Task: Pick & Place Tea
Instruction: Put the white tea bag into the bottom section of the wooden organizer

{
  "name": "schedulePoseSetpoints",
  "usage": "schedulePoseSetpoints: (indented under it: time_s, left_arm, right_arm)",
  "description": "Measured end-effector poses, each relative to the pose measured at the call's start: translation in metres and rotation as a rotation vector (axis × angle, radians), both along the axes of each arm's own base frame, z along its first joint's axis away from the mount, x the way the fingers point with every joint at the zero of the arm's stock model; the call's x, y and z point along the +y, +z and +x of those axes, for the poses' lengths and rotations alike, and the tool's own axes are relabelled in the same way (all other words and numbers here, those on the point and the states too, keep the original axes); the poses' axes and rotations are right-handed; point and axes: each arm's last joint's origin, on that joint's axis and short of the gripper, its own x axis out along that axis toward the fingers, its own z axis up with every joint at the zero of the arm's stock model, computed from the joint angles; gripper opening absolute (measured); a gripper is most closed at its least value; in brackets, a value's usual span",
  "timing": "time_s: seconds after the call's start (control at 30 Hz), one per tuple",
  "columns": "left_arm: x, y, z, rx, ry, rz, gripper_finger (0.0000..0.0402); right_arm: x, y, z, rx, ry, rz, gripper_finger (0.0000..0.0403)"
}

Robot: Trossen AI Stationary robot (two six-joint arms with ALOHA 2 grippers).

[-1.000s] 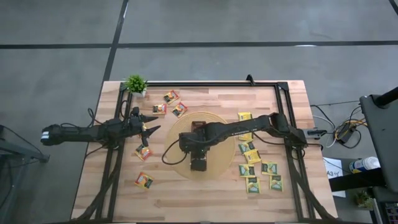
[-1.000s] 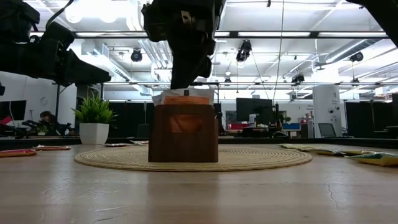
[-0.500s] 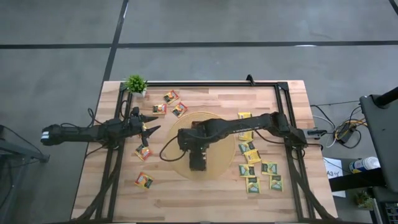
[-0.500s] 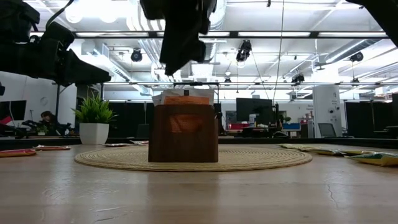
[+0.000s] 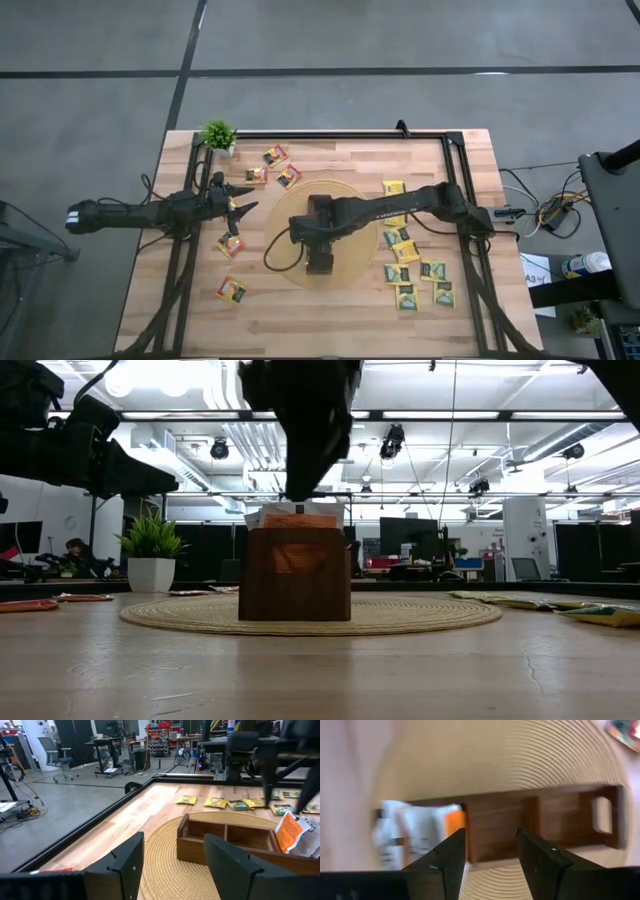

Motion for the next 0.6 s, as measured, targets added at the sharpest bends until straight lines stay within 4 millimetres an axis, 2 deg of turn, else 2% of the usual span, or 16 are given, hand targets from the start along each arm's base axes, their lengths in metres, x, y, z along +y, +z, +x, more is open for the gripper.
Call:
schedulePoseSetpoints:
  time_s: [0.13,0.3,0.6]
  left_arm:
    - [0.000,0.000,0.000,0.000,0.000,0.000,0.0202]
    - [0.000,0.000,0.000,0.000,0.000,0.000,0.0202]
    - [0.000,0.000,0.000,0.000,0.001,0.000,0.0202]
  right_arm:
    - [0.000,-0.013,-0.002,0.030,-0.018,-0.006,0.0164]
    - [0.009,-0.023,-0.001,0.019,0.034,0.098,0.0157]
    - [0.013,-0.019,-0.002,-0.003,0.067,0.123,0.0148]
